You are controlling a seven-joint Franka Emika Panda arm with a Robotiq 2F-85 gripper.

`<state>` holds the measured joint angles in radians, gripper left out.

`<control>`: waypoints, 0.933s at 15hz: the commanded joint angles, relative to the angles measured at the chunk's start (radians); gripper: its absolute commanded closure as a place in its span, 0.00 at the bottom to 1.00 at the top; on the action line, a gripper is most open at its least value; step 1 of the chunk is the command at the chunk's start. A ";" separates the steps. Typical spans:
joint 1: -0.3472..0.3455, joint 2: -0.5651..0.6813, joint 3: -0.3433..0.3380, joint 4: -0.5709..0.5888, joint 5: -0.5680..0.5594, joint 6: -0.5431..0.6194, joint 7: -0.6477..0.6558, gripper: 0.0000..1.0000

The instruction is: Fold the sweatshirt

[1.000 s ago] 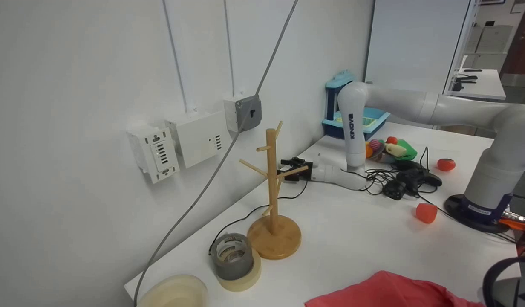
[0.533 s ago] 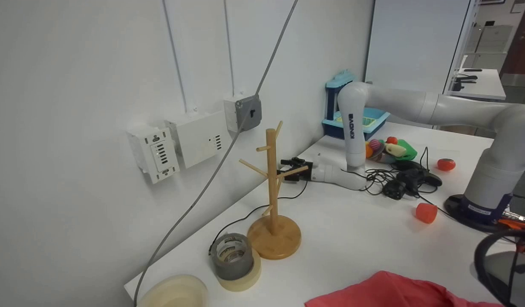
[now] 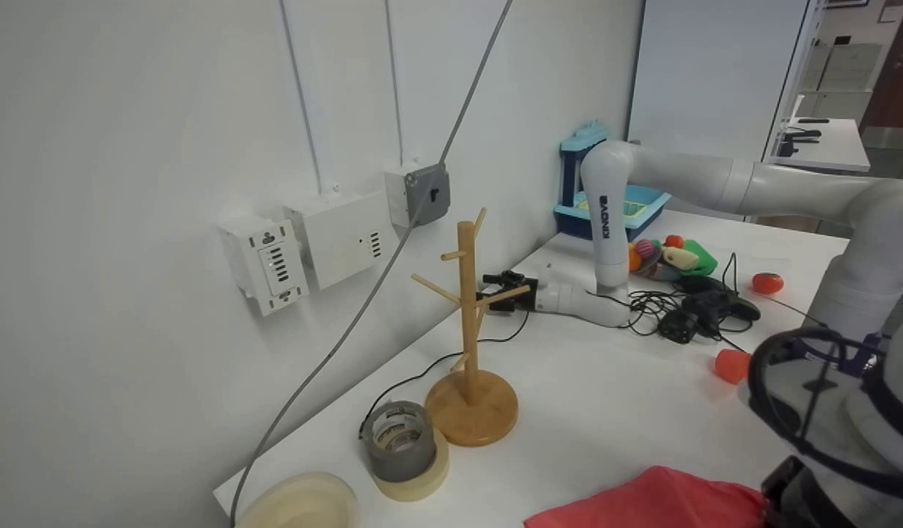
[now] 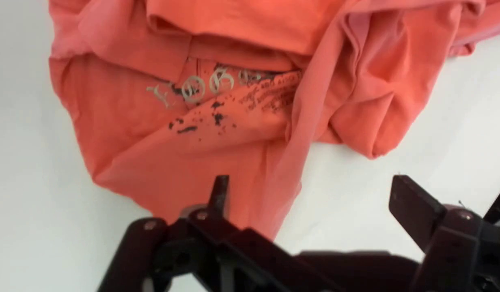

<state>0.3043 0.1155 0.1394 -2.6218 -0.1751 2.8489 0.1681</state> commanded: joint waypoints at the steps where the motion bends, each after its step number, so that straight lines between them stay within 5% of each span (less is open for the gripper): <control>1: -0.007 0.069 -0.039 0.119 -0.070 -0.011 -0.004 0.00; 7: -0.050 0.259 0.001 0.321 0.021 -0.017 -0.088 0.00; 14: -0.023 0.460 -0.002 0.552 0.039 -0.108 -0.089 0.01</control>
<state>0.2780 0.4947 0.1324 -2.1857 -0.1596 2.8100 0.1093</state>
